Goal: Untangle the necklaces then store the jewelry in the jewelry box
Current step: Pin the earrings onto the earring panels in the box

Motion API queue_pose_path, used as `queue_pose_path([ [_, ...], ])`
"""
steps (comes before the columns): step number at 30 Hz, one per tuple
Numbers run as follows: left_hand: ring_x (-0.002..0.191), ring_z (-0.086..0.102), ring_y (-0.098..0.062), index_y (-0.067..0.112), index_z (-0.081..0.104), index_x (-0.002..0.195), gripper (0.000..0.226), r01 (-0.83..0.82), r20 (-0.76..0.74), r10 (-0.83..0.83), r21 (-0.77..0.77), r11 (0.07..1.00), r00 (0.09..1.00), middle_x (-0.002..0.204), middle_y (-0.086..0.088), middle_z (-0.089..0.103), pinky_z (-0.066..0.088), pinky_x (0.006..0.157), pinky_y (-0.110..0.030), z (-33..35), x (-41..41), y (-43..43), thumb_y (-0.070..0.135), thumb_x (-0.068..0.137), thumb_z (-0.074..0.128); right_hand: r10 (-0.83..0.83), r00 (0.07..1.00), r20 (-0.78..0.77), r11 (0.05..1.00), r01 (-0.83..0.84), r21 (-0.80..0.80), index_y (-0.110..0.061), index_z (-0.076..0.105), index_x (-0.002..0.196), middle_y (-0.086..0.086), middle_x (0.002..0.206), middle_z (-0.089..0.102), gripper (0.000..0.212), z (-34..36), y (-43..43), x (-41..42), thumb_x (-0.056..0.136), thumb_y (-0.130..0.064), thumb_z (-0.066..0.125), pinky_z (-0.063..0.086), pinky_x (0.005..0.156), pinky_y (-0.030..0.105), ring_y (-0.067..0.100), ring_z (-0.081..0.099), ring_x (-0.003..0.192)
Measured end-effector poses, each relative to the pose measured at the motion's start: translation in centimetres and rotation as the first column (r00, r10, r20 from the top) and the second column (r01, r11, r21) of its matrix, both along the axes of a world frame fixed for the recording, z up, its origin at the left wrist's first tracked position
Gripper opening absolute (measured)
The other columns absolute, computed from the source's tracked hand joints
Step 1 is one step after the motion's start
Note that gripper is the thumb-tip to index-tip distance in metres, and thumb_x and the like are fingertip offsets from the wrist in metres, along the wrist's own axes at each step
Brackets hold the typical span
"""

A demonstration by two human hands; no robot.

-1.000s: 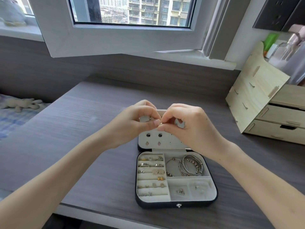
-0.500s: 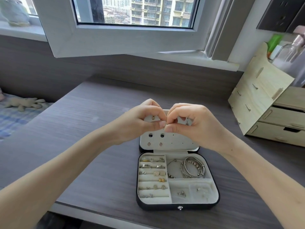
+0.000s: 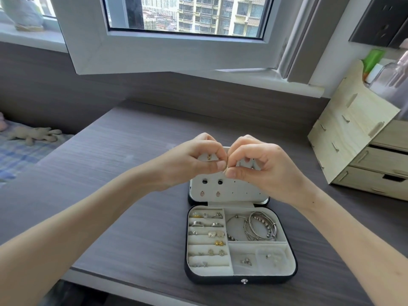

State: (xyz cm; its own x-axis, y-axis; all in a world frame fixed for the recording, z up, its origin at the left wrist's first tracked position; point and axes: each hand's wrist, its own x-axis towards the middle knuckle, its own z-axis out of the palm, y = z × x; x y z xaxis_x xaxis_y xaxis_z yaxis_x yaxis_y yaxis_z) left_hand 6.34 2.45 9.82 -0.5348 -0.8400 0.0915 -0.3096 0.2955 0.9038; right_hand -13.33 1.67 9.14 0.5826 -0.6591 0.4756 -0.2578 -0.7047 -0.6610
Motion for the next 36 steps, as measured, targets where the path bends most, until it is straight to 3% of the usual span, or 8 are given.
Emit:
queue_pose_path([
  [7,0.086,0.043,-0.007,0.014,0.061,0.088,0.010,-0.003,0.051,0.004,-0.016,1.000,0.999,0.098,0.003,0.040,0.037,0.078,-0.020,0.1,-0.1,0.2,0.022,0.092,0.058,-0.006,1.000,-0.014,0.999,0.005,-0.051,-0.006,0.063,0.076,-0.001,0.083,0.056,0.019,-0.2,0.2,0.2,0.080,-0.024,0.066,0.042,0.080,0.028,0.017,0.051,0.084],
  [9,0.086,0.042,-0.007,0.014,0.060,0.087,0.009,-0.018,0.065,0.020,-0.038,0.999,0.998,0.096,0.004,0.040,0.037,0.078,-0.020,0.1,-0.2,0.1,0.018,0.093,0.056,-0.048,0.997,-0.067,0.976,0.032,-0.216,-0.004,0.063,0.077,0.001,0.082,0.056,0.017,-0.4,0.4,0.6,0.082,-0.020,0.065,0.042,0.079,0.027,0.019,0.050,0.084],
  [12,0.084,0.041,-0.008,0.019,0.056,0.079,0.016,-0.053,0.063,0.057,-0.067,0.996,0.996,0.092,0.004,0.040,0.037,0.078,-0.020,-0.1,-0.4,-0.1,0.015,0.094,0.054,-0.180,0.968,-0.174,0.828,0.053,-0.558,0.000,0.063,0.077,0.007,0.083,0.059,0.011,-0.6,0.5,1.5,0.085,-0.008,0.062,0.042,0.076,0.026,0.025,0.049,0.082],
  [16,0.074,0.038,-0.001,0.024,0.046,0.069,0.029,-0.101,0.065,0.108,-0.102,0.990,0.992,0.087,0.006,0.037,0.034,0.069,-0.011,-0.4,-0.9,-0.2,0.009,0.093,0.052,-0.347,0.913,-0.216,0.694,0.094,-0.714,0.001,0.062,0.077,0.010,0.082,0.062,0.013,-0.8,0.9,2.2,0.086,-0.005,0.054,0.044,0.070,0.033,0.030,0.054,0.077],
  [21,0.067,0.037,0.004,0.024,0.045,0.068,0.031,-0.121,0.063,0.130,-0.130,0.984,0.990,0.086,0.006,0.035,0.033,0.063,-0.008,-0.3,-1.2,0.0,0.010,0.094,0.050,-0.345,0.925,-0.158,0.791,0.195,-0.580,-0.001,0.059,0.075,0.009,0.079,0.061,0.007,-0.4,1.3,2.2,0.081,-0.003,0.062,0.033,0.072,0.008,0.020,0.050,0.077],
  [26,0.067,0.037,0.003,0.024,0.046,0.069,0.029,-0.122,0.082,0.134,-0.140,0.983,0.988,0.087,0.006,0.035,0.034,0.064,-0.008,-0.1,-1.2,0.2,0.012,0.095,0.048,-0.254,0.949,-0.187,0.875,0.144,-0.462,-0.003,0.060,0.077,0.004,0.080,0.058,0.016,-0.1,1.0,1.8,0.085,-0.017,0.054,0.040,0.073,0.025,0.021,0.051,0.079],
  [32,0.074,0.037,-0.007,0.017,0.045,0.072,0.026,-0.143,0.084,0.156,-0.142,0.979,0.984,0.089,0.003,0.035,0.033,0.062,-0.011,-0.2,-1.3,0.1,0.010,0.096,0.045,-0.279,0.948,-0.153,0.911,0.211,-0.354,-0.007,0.060,0.076,-0.003,0.082,0.056,0.012,0.1,1.1,2.1,0.081,-0.018,0.061,0.037,0.076,0.015,0.016,0.050,0.083],
  [36,0.074,0.039,-0.003,0.020,0.045,0.070,0.029,-0.194,0.102,0.209,-0.145,0.970,0.973,0.088,0.004,0.037,0.033,0.064,-0.011,-0.4,-1.0,-0.3,0.007,0.096,0.041,-0.236,0.959,-0.154,0.952,0.197,-0.236,-0.008,0.059,0.076,0.001,0.088,0.061,0.010,0.1,2.1,2.5,0.079,-0.016,0.064,0.038,0.083,0.020,0.018,0.051,0.093],
])
